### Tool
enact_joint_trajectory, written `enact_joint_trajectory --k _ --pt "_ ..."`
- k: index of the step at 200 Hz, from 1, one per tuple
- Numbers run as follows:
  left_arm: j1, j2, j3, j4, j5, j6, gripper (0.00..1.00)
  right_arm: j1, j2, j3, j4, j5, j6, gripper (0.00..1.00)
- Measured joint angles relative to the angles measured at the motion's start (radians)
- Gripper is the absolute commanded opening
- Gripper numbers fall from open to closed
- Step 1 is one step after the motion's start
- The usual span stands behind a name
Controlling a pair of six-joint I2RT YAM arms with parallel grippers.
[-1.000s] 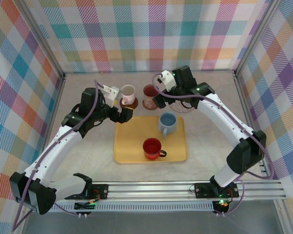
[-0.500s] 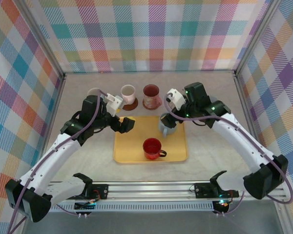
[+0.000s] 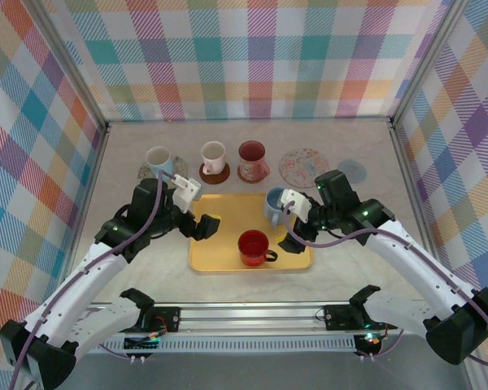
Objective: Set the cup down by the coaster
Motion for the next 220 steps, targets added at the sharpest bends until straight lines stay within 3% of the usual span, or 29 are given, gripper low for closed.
enact_joint_trajectory --k 83,220 --pt "-0.011 -0.042 -0.116 0.003 -0.001 0.01 1.0 0.14 0.068 -0.053 -0.051 0.004 -0.135 1.0" --pt "-0.011 -0.06 -0.185 0.006 -0.01 0.055 1.0 0.219 0.259 -0.089 0.068 0.091 -0.096 0.8"
